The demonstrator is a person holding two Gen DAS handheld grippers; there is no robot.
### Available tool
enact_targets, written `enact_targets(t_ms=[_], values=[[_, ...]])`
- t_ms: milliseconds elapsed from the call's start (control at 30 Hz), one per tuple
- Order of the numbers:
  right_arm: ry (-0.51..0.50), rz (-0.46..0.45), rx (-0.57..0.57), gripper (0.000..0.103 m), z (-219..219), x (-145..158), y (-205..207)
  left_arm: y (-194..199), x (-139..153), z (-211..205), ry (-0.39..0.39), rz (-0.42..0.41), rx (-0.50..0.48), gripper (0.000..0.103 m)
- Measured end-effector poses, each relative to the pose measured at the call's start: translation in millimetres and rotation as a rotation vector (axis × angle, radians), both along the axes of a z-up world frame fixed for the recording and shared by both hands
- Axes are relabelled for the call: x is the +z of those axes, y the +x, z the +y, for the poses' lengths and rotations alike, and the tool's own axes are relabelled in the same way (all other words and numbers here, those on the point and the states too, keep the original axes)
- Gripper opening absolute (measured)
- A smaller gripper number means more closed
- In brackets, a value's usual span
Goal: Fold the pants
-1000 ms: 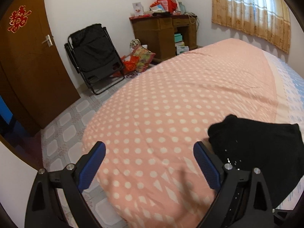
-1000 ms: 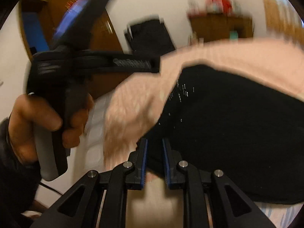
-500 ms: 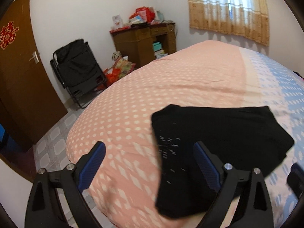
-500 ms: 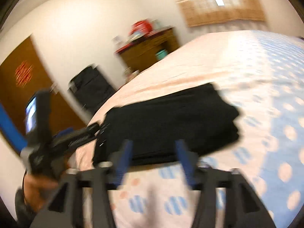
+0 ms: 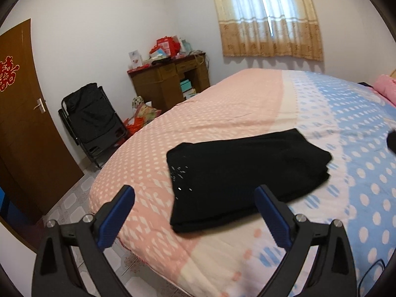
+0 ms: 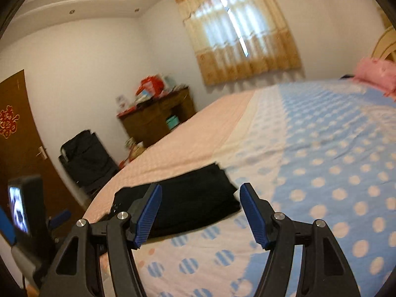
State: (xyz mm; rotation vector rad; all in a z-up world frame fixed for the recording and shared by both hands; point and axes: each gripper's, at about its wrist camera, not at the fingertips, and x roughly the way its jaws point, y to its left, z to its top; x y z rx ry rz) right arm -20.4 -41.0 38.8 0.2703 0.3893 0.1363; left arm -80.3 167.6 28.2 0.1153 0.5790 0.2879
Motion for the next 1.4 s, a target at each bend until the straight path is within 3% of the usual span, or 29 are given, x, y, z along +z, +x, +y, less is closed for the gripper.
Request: enact_targets(t_ms=[167, 300, 700, 1400], values=[[-0.055, -0.107, -0.054, 0.071, 2, 19, -29, -16, 3, -11, -0.005, -0.026, -0.025, 0.101], [-0.041, -0.139, -0.042, 0.072, 5, 24, -44, -26, 9, -12, -0.003, -0.056, -0.027, 0.102], [-0.057, -0.173, -0.043, 0.073, 10, 30, -59, -40, 19, -13, -0.042, -0.092, -0.032, 0.103], [-0.059, -0.152, -0.044, 0.073, 10, 23, -57, -40, 19, -16, -0.008, -0.086, -0.019, 0.103]])
